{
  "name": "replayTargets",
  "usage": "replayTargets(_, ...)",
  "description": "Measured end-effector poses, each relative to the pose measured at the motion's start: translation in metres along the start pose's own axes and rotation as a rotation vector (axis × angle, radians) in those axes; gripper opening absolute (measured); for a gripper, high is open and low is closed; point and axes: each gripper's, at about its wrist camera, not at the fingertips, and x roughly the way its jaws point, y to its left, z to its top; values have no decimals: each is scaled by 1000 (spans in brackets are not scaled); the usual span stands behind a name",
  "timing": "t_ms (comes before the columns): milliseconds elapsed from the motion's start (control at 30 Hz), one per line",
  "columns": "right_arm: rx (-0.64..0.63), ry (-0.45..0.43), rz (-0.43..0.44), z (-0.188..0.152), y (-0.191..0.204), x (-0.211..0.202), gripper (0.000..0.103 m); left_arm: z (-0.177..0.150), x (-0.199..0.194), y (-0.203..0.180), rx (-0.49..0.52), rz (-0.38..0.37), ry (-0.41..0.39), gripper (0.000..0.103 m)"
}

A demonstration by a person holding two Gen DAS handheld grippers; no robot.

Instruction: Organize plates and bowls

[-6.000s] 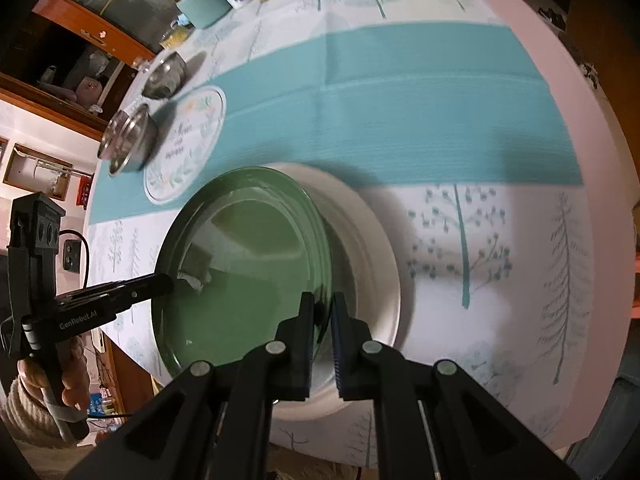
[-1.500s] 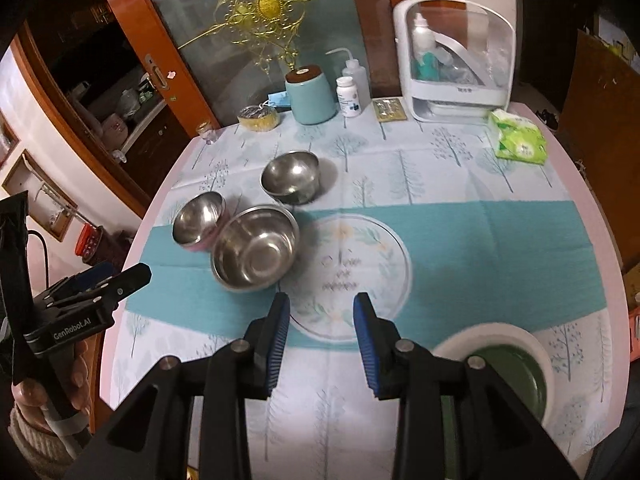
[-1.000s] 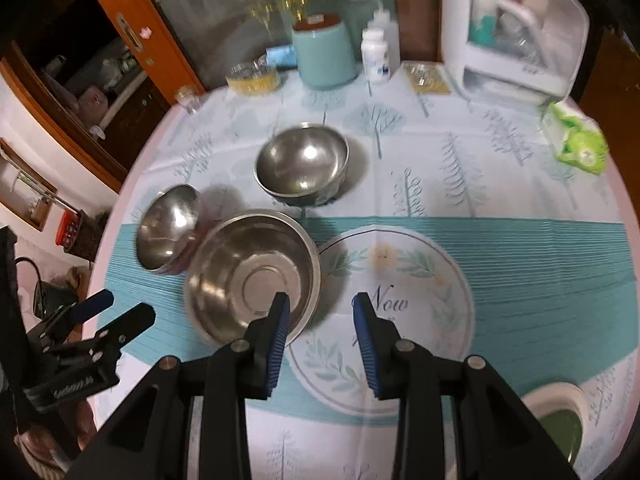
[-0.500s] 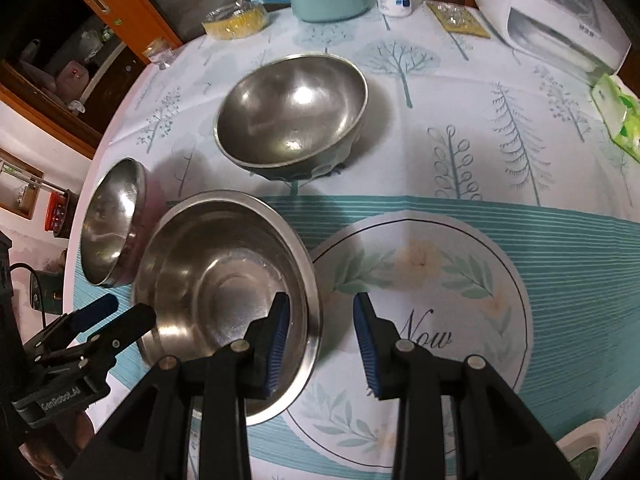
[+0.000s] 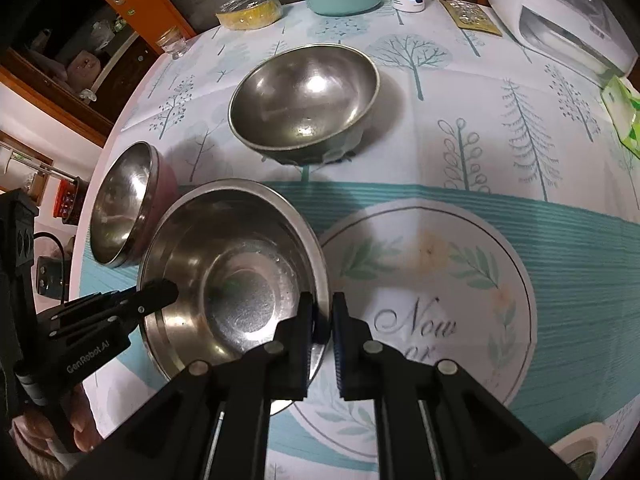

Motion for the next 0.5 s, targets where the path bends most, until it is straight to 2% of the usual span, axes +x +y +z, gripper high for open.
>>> replayTargets(200,7,-21,30,-16,-8,-29,9,-11,-34,-28,82,-26,-31,8)
replayTargets(500,9,-102,53,-57,-18,-102,10,-47,-103,-77,209,-63,-105,9)
